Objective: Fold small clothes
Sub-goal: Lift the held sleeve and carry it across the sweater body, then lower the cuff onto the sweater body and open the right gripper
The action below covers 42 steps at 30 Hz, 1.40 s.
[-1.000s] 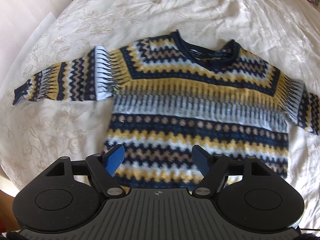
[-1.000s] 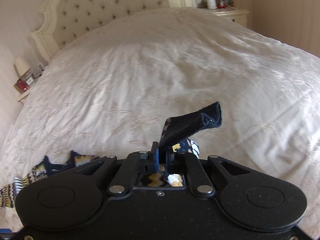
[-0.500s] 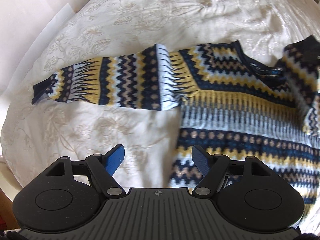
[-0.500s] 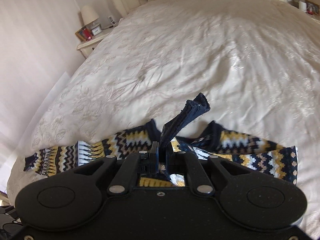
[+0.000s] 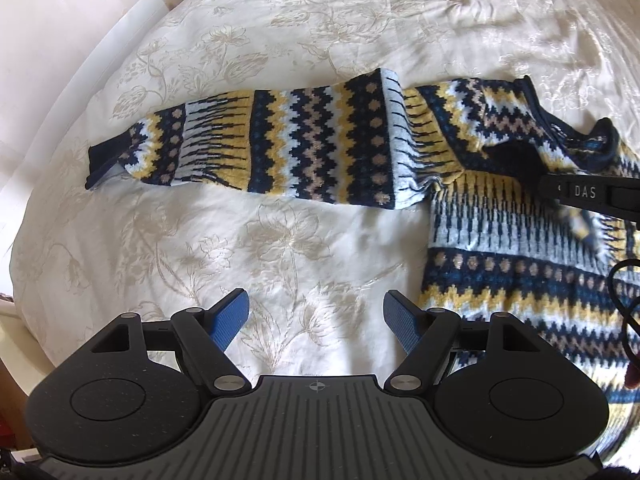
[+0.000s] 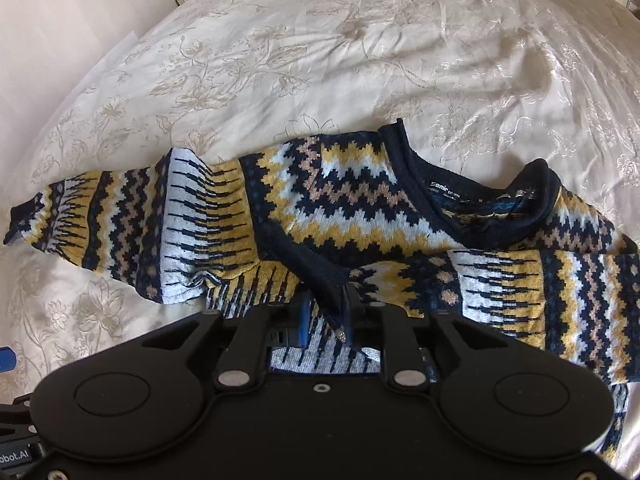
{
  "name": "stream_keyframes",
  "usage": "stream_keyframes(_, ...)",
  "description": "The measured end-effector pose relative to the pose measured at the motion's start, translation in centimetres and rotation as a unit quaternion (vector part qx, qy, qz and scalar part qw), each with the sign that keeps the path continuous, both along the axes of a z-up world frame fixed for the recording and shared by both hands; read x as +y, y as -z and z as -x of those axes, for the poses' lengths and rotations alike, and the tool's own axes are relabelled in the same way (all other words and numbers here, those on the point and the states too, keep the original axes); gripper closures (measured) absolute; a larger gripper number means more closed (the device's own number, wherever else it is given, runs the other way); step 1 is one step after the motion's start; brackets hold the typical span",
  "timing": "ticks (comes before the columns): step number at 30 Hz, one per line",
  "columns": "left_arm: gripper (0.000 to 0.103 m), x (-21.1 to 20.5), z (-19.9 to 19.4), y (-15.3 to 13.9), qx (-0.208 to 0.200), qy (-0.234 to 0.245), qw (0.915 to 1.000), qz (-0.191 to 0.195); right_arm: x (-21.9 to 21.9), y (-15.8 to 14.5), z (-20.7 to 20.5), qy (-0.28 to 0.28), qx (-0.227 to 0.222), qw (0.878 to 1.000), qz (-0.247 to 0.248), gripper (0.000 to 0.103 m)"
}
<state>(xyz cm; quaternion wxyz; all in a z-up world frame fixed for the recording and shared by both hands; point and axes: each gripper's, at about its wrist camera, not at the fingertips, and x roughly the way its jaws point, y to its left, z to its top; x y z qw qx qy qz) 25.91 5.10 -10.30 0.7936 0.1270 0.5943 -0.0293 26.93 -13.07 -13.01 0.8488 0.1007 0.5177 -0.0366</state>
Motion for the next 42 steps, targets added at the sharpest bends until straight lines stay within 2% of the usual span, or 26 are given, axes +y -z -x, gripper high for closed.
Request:
stream_keyframes(2, 0.030, -0.2, 0.0, 0.1, 0.000, 0.005, 1.0000, 0.000, 0.6, -0.4, 0.0, 0.004, 0.008, 1.000, 0.020, 0.055)
stream_keyframes(4, 0.030, -0.5, 0.1, 0.0, -0.001, 0.011, 0.9999, 0.002, 0.9, -1.1, 0.1, 0.008, 0.011, 0.999, 0.038, 0.049)
stream_keyframes(9, 0.030, -1.6, 0.4, -0.4, -0.003, 0.028, 0.9996, 0.005, 1.1, -2.7, 0.4, 0.017, 0.014, 0.998, 0.057, 0.044)
stream_keyframes(11, 0.030, -1.9, 0.5, -0.6, -0.003, 0.033, 0.9994, 0.005, 0.8, -3.2, 0.7, 0.022, 0.020, 0.998, 0.052, 0.039)
stream_keyframes(17, 0.030, -3.0, 1.0, -1.1, -0.001, 0.050, 0.9987, 0.009, -0.2, -3.7, 1.9, 0.045, 0.056, 0.997, 0.019, 0.032)
stream_keyframes(26, 0.030, -4.8, 1.7, -1.0, 0.002, 0.074, 0.9973, 0.006, -1.7, -3.3, 4.6, 0.068, 0.087, 0.994, 0.006, 0.032)
stream_keyframes(42, 0.030, -6.9, 2.8, -1.0, 0.001, 0.098, 0.9952, 0.003, -3.4, -3.1, 6.9, 0.087, 0.090, 0.992, -0.006, 0.032)
